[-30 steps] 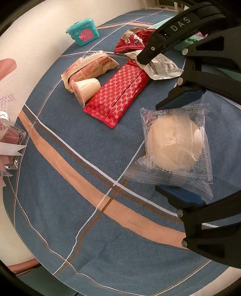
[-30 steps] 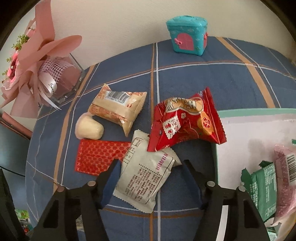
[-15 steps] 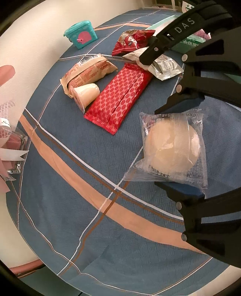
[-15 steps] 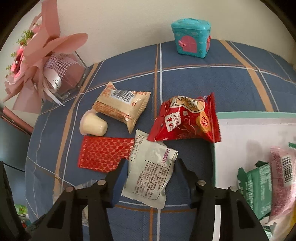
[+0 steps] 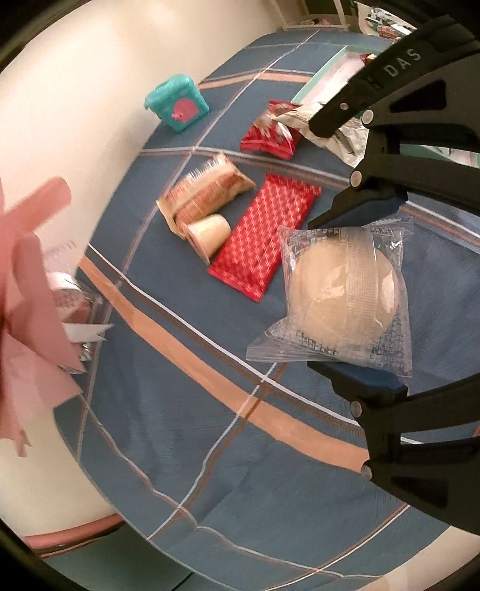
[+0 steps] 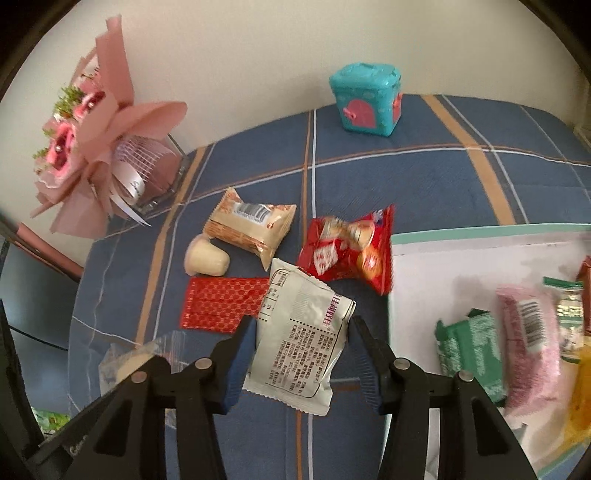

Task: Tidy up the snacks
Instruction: 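Carry the bun in the left tool while the right carries the white packet to the tray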

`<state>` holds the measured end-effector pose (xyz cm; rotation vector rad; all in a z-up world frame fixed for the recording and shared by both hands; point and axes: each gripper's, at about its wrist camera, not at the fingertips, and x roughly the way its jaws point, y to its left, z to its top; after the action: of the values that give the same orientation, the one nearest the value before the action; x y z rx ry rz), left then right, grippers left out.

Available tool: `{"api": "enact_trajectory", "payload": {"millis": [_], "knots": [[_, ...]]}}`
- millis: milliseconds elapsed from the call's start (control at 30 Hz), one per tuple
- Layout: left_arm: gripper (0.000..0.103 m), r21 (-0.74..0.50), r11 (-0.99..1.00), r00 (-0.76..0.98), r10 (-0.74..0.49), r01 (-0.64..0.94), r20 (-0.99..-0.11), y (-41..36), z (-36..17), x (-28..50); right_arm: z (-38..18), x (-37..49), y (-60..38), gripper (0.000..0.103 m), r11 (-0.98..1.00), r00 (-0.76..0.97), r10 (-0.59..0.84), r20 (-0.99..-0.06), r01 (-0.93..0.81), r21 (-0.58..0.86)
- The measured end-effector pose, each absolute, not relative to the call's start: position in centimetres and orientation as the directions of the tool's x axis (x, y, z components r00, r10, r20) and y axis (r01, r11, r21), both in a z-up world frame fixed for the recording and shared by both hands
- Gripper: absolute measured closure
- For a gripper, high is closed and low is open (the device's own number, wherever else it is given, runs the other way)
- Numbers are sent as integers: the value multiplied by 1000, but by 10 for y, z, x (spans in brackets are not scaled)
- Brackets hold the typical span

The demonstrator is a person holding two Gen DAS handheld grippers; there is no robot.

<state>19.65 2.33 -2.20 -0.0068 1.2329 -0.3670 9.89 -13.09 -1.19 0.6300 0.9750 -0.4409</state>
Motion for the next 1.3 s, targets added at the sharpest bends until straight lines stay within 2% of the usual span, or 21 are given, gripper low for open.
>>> {"api": "enact_trajectory", "payload": {"millis": [233,700,1300], "knots": [[37,-206,930,325,-305,303,-895,21,5,185,7,72,-129,49,738,519,-71,-852,602,305],[37,-170,904,357,-320,393,-877,-23,21,154,25,12,-158,49,705,524,-126,-842,645,296],[37,-81,704,272,-375,706,-886,-157,10,46,25,-82,-253,49,531,462,-268,-845,803,271]]}}
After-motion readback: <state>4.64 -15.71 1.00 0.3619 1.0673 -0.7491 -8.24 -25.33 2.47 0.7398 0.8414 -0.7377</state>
